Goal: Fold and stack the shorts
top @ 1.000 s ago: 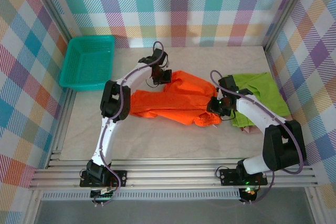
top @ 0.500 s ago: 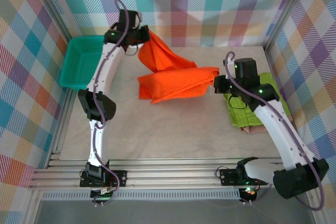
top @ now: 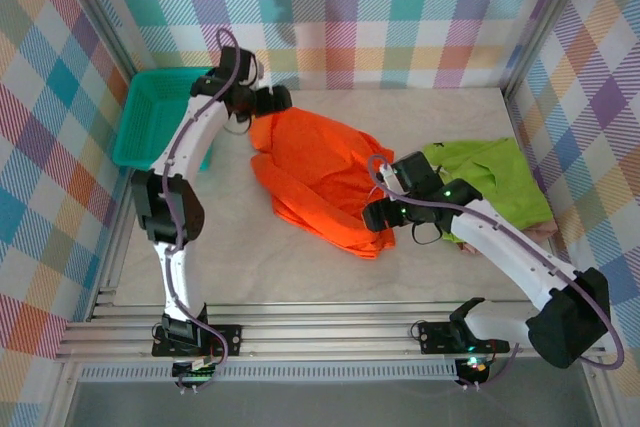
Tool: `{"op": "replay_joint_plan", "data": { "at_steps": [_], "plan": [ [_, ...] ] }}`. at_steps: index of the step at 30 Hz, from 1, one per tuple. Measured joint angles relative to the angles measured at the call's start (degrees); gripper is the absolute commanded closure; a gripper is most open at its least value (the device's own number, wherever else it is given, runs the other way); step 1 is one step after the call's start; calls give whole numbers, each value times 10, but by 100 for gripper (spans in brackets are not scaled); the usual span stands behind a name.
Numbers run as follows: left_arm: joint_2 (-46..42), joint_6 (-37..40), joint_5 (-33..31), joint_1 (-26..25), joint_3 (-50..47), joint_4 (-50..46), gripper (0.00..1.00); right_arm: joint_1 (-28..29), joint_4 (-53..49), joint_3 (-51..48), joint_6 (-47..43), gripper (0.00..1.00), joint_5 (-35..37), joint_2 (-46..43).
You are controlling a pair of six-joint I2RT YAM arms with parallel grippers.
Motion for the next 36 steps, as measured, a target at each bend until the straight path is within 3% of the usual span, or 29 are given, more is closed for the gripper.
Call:
{"op": "replay_joint_plan", "data": {
  "at_steps": [8, 16, 24, 31, 36],
  "plan": [
    [-218, -33, -22, -9, -305, 91, 5, -48, 27, 105, 75, 12, -40, 125],
    [-241, -66, -40, -9, -479, 163, 7, -165, 74, 224, 172, 13, -77, 303],
    [-186, -86, -38, -12, -500, 228, 16, -217, 123, 300, 236, 16, -112, 442],
    [-133, -101, -32, -14, -500, 256, 35, -226, 134, 361, 259, 22, -130, 538],
    [-116, -106, -31, -19, -497, 268, 52, -230, 138, 371, 268, 37, -131, 560]
  ]
}}
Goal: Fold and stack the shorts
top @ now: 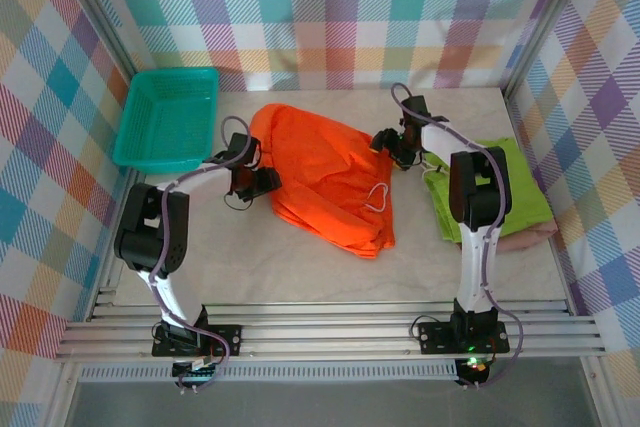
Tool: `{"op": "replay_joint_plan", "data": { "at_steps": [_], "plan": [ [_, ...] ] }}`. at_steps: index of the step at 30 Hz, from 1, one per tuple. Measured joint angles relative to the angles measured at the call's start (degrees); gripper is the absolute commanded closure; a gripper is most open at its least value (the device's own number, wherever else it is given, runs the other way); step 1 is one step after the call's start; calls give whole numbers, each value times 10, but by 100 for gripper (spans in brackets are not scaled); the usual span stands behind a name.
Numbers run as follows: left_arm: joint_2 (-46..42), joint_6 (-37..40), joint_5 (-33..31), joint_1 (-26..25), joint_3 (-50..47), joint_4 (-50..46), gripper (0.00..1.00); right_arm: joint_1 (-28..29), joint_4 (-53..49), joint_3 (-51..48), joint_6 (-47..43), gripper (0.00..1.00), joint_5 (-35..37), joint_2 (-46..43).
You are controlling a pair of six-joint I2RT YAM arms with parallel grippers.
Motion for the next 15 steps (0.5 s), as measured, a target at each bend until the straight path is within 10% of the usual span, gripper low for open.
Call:
{"op": "replay_joint_plan", "data": {
  "at_steps": [8, 15],
  "plan": [
    [20, -3, -1, -1, 16, 2, 99, -3, 28, 0, 14, 87, -20, 1],
    [-47, 5, -24, -1, 17, -30, 100, -7, 26, 16, -2, 100, -10, 1]
  ]
}}
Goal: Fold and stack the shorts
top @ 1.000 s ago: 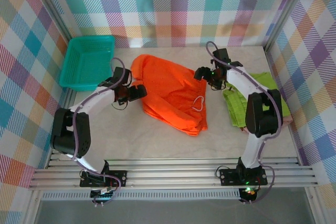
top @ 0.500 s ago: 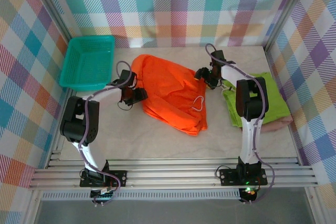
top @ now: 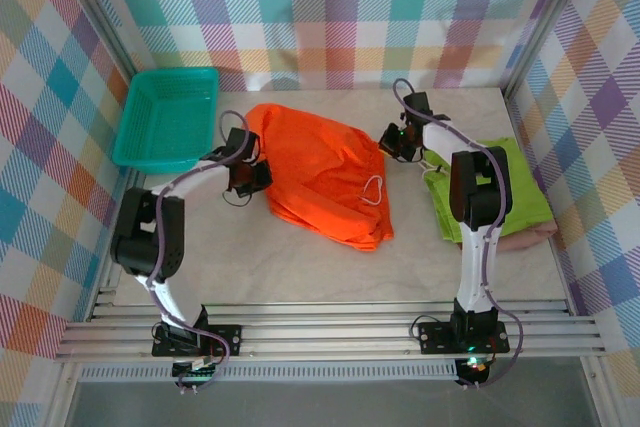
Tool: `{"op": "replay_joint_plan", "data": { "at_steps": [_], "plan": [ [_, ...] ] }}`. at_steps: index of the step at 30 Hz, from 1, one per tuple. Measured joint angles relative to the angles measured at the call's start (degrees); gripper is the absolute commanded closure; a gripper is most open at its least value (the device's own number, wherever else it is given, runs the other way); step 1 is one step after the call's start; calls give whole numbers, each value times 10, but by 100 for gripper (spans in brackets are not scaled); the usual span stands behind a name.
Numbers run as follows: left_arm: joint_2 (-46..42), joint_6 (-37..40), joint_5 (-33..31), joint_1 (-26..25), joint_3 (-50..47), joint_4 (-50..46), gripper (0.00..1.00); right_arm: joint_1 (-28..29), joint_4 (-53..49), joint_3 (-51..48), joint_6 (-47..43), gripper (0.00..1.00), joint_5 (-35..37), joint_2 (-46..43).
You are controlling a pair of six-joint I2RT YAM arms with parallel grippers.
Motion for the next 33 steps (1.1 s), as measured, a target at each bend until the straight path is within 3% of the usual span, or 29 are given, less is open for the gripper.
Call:
{"op": "replay_joint_plan", "data": {
  "at_steps": [8, 10, 12, 13, 14, 15, 17, 20, 23, 29, 33],
  "plan": [
    [-206, 15, -39, 0, -2, -71, 100, -13, -3, 17, -18, 100, 30, -37],
    [-244, 15, -46, 0, -9, -91, 94, -16, -6, 29, -24, 100, 39, -44],
    [-280, 14, -49, 0, -27, -109, 77, -19, -10, 46, -30, 100, 44, -47],
    [-297, 14, -49, -1, -41, -115, 57, -19, -12, 54, -32, 96, 46, -47],
    [-314, 10, -49, -1, -59, -122, 35, -19, -14, 61, -34, 85, 46, -47],
    [-327, 9, -49, -2, -73, -130, 20, -19, -17, 67, -37, 75, 45, -47],
    [-352, 6, -54, -3, -104, -152, 3, -20, -24, 78, -44, 55, 43, -47],
    [-384, 1, -76, -3, -123, -187, 0, -19, -28, 80, -51, 39, 38, -50],
    [-418, -1, -87, 6, -126, -207, 0, -19, -30, 53, -56, 31, 26, -74],
    [-420, -15, -65, 44, -155, -196, 0, 7, -15, -84, -57, 21, -11, -207],
    [-384, -35, -36, 70, -202, -168, 1, 75, 6, -169, -59, 20, -31, -284]
  ]
}}
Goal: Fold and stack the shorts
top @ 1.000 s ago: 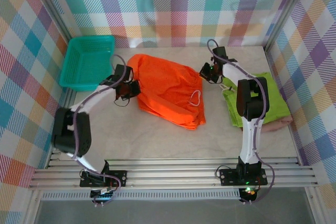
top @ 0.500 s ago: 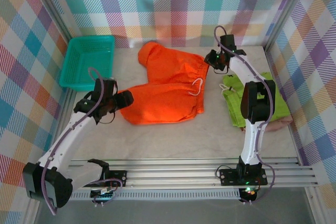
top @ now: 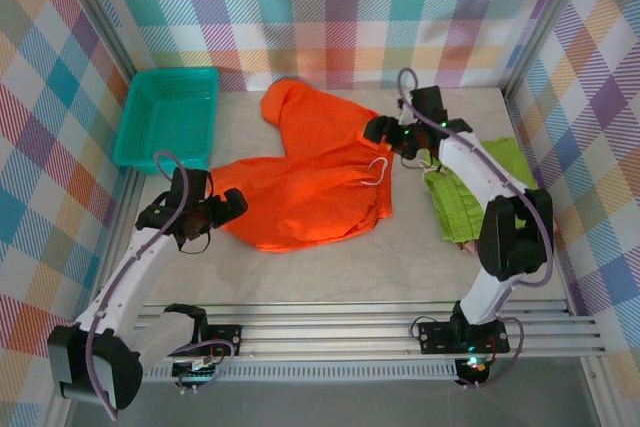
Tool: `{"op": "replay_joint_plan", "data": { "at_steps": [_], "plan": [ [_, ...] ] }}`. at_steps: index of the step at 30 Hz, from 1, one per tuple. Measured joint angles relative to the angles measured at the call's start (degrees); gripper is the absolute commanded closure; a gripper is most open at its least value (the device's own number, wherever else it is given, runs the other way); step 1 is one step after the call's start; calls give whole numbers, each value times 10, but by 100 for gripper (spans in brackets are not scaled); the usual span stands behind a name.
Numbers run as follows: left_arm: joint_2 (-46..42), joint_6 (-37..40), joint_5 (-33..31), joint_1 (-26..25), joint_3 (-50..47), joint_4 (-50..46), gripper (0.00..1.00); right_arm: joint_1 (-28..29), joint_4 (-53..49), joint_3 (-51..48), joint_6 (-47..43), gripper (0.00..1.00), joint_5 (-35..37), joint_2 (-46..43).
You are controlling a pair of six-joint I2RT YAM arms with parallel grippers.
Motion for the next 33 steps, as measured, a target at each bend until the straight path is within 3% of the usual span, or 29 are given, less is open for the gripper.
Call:
{"op": "replay_joint_plan", "data": {
  "at_steps": [7, 16, 20, 22, 26, 28, 33],
  "plan": [
    [76, -15, 10, 19, -25, 53, 6, 101, 35, -144, 8, 19, -25, -13],
    [174, -18, -14, 26, -33, 104, 19, 110, 69, -257, 33, 19, -30, -13],
    [207, -16, -18, 26, -31, 131, 32, 110, 79, -263, 34, 19, -28, -14],
    [230, -16, -18, 26, -26, 140, 45, 110, 83, -263, 34, 19, -28, -14],
    [266, -13, -17, 28, -7, 148, 86, 110, 83, -263, 33, 20, -22, -15],
    [268, -9, -19, 28, 8, 141, 100, 110, 83, -263, 33, 20, -15, -17],
    [226, 16, -43, 28, 76, 71, 100, 110, 67, -263, 27, 20, 10, -33]
  ]
}}
